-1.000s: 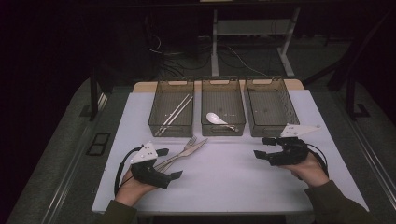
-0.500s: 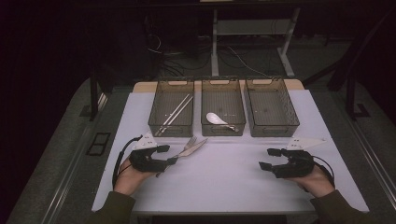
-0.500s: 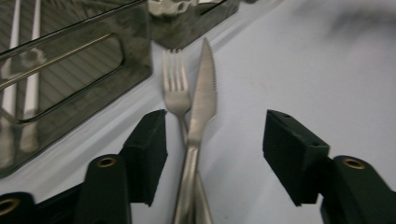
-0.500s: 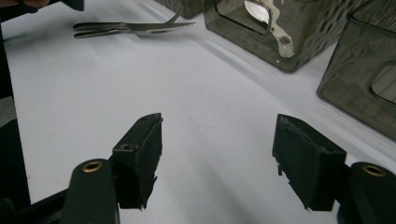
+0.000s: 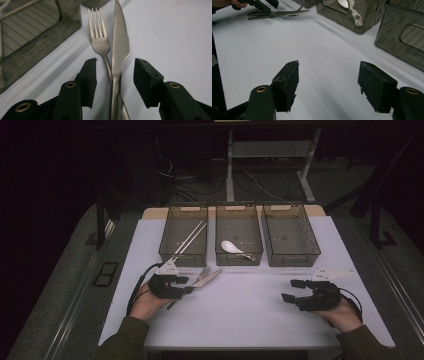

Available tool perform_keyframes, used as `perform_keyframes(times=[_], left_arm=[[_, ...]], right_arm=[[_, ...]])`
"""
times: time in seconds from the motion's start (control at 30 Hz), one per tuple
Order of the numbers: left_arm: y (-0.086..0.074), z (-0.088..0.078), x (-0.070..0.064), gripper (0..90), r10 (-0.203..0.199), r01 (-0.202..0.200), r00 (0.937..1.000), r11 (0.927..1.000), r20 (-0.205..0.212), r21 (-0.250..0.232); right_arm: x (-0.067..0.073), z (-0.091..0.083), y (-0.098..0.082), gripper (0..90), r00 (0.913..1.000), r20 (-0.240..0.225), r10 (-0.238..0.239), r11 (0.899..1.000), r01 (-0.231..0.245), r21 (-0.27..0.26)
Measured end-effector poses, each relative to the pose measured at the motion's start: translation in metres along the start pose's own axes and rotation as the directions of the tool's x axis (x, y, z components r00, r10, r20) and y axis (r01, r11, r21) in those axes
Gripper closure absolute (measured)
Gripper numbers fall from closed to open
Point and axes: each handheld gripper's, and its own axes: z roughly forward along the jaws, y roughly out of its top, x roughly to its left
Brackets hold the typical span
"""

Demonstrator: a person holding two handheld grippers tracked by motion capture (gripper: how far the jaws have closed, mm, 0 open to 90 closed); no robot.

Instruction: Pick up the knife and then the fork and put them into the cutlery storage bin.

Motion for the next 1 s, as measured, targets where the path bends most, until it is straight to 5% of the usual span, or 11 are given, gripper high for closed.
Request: perform_keyframes(times=[0.17, 0.6, 1.0], left_arm=[[-0.0020, 0.0035, -0.0011, 56.3, 0.010, -0.009, 0.9999, 0.9982, -0.006, 0.058], [-0.0024, 0.0031, -0.0031, 78.0, 0.045, -0.044, 0.9989, 0.9965, -0.014, 0.071], [-0.0012, 0.0027, -0.0048, 78.9, 0.050, -0.048, 0.9985, 0.9960, -0.023, 0.076]], right_arm=[[-0.0006, -0.0005, -0.0005, 32.6, 1.0000, -0.002, -0.001, 1.000, 0.001, 0.000], [-0.0013, -0.0011, -0.0002, 32.8, 1.0000, 0.004, -0.005, 1.000, 0.005, -0.006], [-0.0016, -0.0010, 0.0000, 33.1, 1.0000, 0.005, -0.009, 1.000, 0.009, -0.002]])
